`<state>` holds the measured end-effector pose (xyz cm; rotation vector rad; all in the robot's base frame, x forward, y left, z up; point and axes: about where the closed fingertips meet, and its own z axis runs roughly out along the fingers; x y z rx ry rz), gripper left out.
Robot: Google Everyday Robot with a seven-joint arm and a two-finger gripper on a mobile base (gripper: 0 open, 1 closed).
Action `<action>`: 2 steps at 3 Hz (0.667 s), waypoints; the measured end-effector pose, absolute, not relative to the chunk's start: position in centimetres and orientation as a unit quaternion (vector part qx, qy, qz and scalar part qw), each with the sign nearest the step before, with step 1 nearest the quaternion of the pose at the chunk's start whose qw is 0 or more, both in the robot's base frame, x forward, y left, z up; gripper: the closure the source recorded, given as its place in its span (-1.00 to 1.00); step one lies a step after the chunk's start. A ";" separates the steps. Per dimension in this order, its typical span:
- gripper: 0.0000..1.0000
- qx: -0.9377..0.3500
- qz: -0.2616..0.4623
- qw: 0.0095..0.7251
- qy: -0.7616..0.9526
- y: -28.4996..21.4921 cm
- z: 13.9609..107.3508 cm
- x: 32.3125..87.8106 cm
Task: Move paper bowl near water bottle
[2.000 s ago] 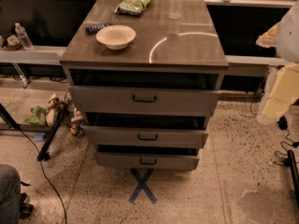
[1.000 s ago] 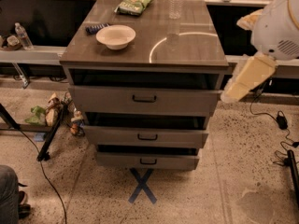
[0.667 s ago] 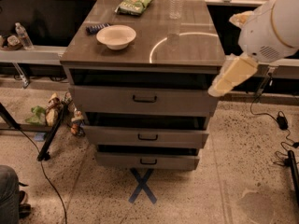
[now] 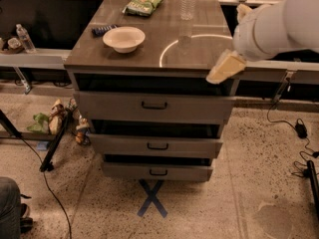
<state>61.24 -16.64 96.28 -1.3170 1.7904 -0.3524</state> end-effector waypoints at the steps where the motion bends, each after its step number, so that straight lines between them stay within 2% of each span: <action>1: -1.00 -0.486 -0.182 0.495 0.697 -15.7 99.1 66.7; 2: -1.00 -0.464 -0.202 0.536 0.676 -15.1 101.7 68.2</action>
Offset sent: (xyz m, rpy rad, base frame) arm 0.0496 0.0090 0.0244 0.0358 -0.1464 -0.0499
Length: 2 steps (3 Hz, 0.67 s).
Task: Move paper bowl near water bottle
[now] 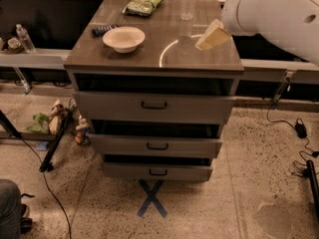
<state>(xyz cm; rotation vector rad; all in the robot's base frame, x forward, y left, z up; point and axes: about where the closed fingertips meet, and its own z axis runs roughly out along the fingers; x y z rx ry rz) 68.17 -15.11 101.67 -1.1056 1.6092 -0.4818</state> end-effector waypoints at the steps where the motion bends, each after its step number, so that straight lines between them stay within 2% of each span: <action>1: -1.00 -0.465 -0.202 0.535 0.676 -15.1 101.7 68.0; 2: -1.00 -0.483 -0.195 0.539 0.662 -14.1 101.2 68.6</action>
Offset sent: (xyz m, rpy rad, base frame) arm 0.0313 0.0460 -0.0289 -0.0704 -0.0277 0.2833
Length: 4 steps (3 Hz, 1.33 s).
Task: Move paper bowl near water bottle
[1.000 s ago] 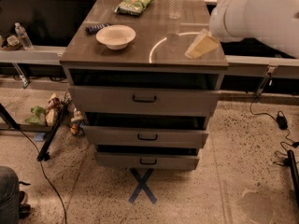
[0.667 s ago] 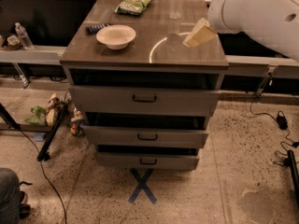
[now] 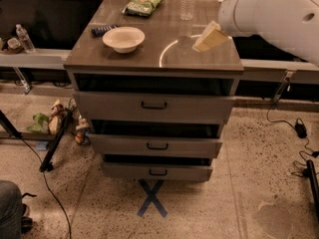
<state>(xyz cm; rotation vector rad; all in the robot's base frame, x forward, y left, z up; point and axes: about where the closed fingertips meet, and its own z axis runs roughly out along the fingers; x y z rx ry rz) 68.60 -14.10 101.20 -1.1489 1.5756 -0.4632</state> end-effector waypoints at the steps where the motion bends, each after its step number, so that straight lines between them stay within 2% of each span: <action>1: -1.00 -0.494 -0.136 0.578 0.635 -10.5 100.0 71.3; 2: -1.00 -0.503 -0.073 0.613 0.606 -7.5 98.2 74.6; 3: -1.00 -0.572 -0.100 0.621 0.527 -2.8 94.4 77.9; 4: -1.00 -0.627 -0.215 0.606 0.439 -1.7 92.2 79.5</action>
Offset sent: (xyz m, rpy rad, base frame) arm 0.0920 0.1386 -0.0668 -0.1635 -0.2599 0.6347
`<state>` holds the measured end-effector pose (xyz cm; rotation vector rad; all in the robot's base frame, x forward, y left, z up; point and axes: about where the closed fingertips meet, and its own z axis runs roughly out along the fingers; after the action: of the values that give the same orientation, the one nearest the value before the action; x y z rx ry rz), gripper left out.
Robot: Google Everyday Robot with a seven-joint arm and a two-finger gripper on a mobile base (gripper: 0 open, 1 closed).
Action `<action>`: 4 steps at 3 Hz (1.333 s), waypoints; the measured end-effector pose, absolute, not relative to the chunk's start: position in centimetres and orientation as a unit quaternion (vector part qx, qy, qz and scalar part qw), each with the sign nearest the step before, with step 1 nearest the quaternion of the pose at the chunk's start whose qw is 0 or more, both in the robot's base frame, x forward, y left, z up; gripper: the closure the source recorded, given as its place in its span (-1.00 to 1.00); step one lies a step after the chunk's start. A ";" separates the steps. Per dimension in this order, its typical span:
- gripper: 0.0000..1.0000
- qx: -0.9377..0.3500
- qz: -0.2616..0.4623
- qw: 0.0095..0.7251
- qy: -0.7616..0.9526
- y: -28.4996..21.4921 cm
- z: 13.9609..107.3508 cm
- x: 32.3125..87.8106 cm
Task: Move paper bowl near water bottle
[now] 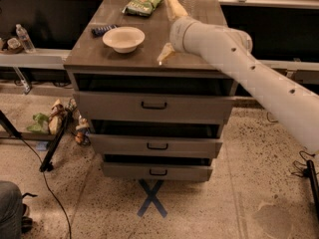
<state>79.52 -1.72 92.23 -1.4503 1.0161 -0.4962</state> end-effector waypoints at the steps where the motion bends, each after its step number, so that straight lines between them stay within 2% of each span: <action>1: -1.00 -0.642 -0.286 0.597 0.386 -1.0 91.7 81.1; 4: -1.00 -0.655 -0.288 0.600 0.357 1.5 91.7 81.7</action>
Offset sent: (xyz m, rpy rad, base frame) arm 0.0283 0.0286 -0.0056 -0.1661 -0.1695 0.0225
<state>81.70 1.50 91.67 -1.5197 0.8288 -0.6672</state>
